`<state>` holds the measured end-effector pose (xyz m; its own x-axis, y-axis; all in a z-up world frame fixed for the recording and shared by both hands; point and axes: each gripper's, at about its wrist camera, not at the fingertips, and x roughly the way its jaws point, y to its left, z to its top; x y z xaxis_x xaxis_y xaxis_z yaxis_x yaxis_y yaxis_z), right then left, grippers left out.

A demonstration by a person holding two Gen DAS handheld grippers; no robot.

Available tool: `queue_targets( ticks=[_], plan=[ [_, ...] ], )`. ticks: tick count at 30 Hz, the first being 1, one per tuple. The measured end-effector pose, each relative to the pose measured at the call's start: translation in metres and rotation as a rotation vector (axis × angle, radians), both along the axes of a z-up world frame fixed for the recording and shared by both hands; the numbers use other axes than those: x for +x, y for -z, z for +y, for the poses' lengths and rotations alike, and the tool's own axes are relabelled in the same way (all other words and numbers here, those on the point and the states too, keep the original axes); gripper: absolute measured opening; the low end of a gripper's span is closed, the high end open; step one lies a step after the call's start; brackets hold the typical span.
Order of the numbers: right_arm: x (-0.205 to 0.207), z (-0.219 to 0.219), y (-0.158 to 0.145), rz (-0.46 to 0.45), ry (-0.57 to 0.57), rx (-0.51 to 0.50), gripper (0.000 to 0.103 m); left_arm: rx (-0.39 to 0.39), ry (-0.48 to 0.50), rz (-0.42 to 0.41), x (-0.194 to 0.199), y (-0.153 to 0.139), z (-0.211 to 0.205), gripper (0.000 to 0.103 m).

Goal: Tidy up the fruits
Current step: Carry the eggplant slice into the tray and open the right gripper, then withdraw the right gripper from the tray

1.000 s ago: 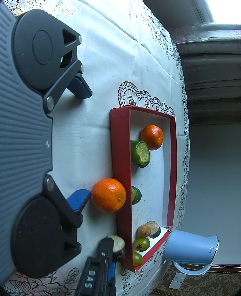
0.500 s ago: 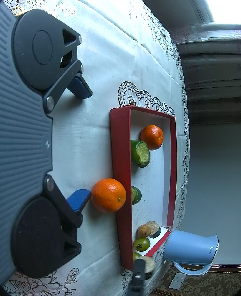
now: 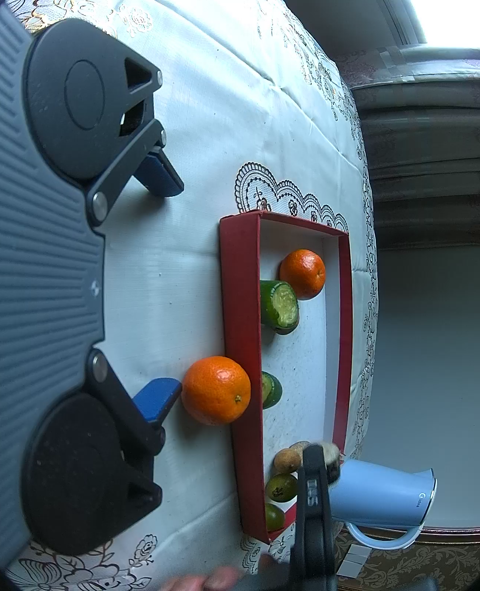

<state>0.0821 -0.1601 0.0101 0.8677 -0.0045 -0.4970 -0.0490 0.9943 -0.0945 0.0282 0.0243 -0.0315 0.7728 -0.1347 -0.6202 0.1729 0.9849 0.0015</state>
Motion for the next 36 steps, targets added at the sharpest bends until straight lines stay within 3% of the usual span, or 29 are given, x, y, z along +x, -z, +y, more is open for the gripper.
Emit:
queue_targets(
  ticks=[13,27,32,36],
  plan=[
    [0.028,0.007,0.011,0.064,-0.016,-0.021,0.032,0.000,0.000,0.000,0.000,0.000,0.000,0.103],
    [0.032,0.002,0.013,0.070,-0.023,-0.009,0.033,0.000,0.000,0.000,0.000,0.000,0.000,0.103],
    [0.028,-0.010,0.008,0.071,-0.037,0.091,0.059,0.000,0.000,0.000,0.000,0.000,0.000,0.103],
    [0.023,-0.017,0.004,0.042,-0.024,0.117,0.060,0.000,0.000,0.000,0.000,0.000,0.000,0.103]
  ],
)
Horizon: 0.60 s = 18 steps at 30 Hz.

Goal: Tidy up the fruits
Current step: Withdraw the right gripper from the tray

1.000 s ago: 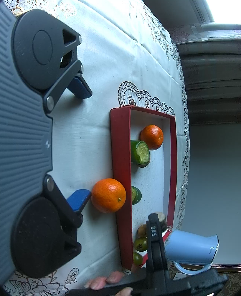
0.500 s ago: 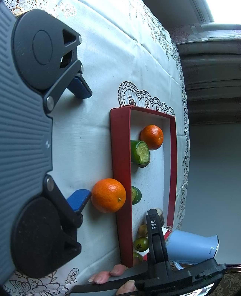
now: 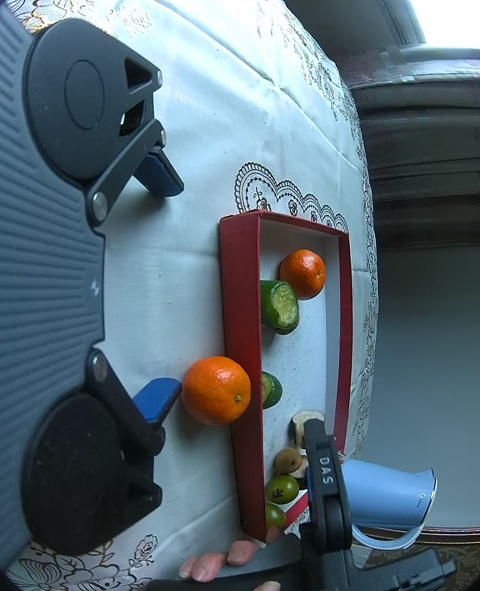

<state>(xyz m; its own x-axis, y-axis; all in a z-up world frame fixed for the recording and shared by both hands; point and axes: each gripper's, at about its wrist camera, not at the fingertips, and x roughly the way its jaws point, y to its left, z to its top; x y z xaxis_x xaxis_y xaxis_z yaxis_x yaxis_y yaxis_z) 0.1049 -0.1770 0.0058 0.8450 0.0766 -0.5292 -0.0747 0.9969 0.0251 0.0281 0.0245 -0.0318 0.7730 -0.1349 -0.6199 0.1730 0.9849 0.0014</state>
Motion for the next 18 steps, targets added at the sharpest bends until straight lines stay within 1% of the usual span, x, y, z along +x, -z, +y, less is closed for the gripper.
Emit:
queue_targets(
  ticks=[1,3,5,12,18],
  plan=[
    [-0.001,-0.003,-0.001,-0.005,0.005,0.010,0.060,0.000,0.000,0.000,0.000,0.000,0.000,0.103],
    [-0.004,-0.009,-0.003,-0.010,0.010,0.035,0.064,0.000,0.000,0.000,0.000,0.000,0.000,0.103],
    [-0.007,-0.016,-0.004,-0.025,0.031,0.058,0.071,0.000,0.000,0.000,0.000,0.000,0.000,0.103],
    [-0.026,-0.029,-0.008,-0.079,0.064,0.056,0.071,0.000,0.000,0.000,0.000,0.000,0.000,0.103],
    [-0.050,-0.030,-0.001,-0.065,0.064,0.006,0.072,0.000,0.000,0.000,0.000,0.000,0.000,0.103]
  ],
)
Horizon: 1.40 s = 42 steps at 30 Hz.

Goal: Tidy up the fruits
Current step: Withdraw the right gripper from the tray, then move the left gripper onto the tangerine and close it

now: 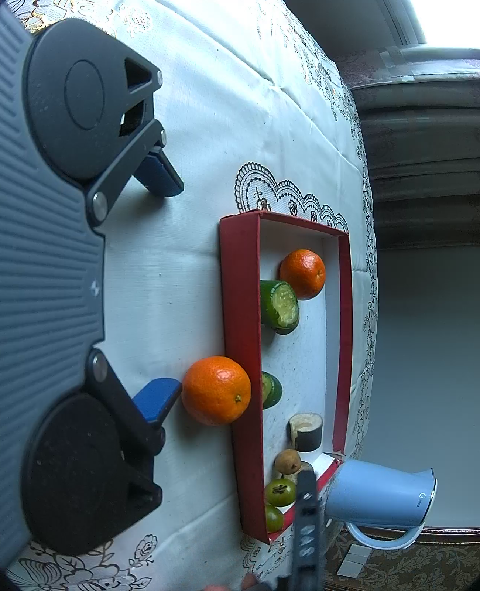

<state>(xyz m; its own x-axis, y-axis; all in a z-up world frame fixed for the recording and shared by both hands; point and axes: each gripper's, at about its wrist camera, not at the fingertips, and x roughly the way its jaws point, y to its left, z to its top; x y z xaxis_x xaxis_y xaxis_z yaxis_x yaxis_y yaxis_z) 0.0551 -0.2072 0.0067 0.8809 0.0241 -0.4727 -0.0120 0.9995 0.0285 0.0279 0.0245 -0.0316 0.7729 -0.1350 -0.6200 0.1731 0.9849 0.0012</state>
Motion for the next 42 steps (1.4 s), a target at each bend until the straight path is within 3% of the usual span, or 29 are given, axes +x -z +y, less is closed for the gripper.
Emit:
queue_targets(
  ticks=[5,10,14,18,26,39,42],
  plan=[
    [-0.021,-0.001,0.001,-0.040,0.015,-0.013,0.083,0.000,0.000,0.000,0.000,0.000,0.000,0.103],
    [-0.032,0.000,-0.002,-0.077,0.021,-0.027,0.085,0.001,0.000,0.000,0.000,0.000,0.000,0.103],
    [-0.031,0.000,0.002,-0.041,0.049,-0.047,0.085,0.007,0.002,-0.002,-0.002,-0.003,-0.004,0.103],
    [-0.030,0.000,0.003,-0.035,0.063,-0.056,0.085,-0.072,0.039,-0.014,-0.009,-0.016,-0.007,0.103],
    [-0.036,0.000,-0.001,-0.082,0.085,-0.077,0.085,-0.015,0.058,-0.007,0.001,-0.016,-0.036,0.103],
    [-0.034,0.001,0.001,-0.072,0.082,-0.076,0.085,-0.019,0.019,0.024,0.018,-0.006,-0.044,0.103],
    [-0.033,0.001,0.002,-0.065,0.083,-0.077,0.085,-0.012,0.015,0.023,0.020,-0.006,-0.046,0.095]
  ],
)
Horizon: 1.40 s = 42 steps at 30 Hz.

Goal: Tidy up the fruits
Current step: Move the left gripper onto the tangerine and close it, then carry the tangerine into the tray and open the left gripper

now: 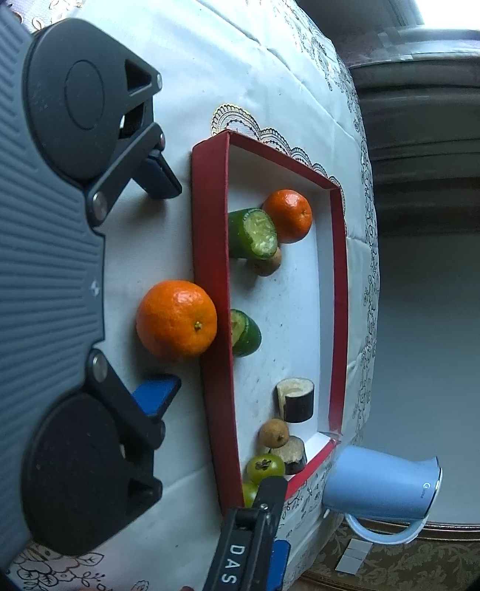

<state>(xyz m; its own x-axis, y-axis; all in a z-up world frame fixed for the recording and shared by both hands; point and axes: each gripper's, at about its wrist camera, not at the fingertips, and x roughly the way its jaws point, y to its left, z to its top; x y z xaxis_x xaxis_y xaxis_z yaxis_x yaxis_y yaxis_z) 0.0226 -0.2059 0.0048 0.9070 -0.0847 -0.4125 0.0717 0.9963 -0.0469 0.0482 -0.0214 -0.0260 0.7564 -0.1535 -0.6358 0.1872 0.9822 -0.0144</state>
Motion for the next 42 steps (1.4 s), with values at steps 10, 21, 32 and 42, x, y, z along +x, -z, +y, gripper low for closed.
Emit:
queue_targets(
  ticks=[10,21,32,42],
  plan=[
    [0.002,0.000,0.002,0.013,0.001,-0.002,0.085,0.011,0.008,-0.026,-0.002,0.000,-0.001,0.081],
    [0.002,0.001,0.003,0.013,0.000,-0.002,0.085,0.036,0.095,-0.076,-0.014,-0.002,-0.014,0.040],
    [0.002,0.000,0.003,0.016,-0.001,0.000,0.085,0.021,0.112,-0.066,-0.022,-0.008,-0.011,0.039],
    [0.003,0.001,0.003,0.015,0.003,-0.004,0.085,-0.039,0.103,-0.173,-0.009,-0.053,-0.009,0.039]
  ],
)
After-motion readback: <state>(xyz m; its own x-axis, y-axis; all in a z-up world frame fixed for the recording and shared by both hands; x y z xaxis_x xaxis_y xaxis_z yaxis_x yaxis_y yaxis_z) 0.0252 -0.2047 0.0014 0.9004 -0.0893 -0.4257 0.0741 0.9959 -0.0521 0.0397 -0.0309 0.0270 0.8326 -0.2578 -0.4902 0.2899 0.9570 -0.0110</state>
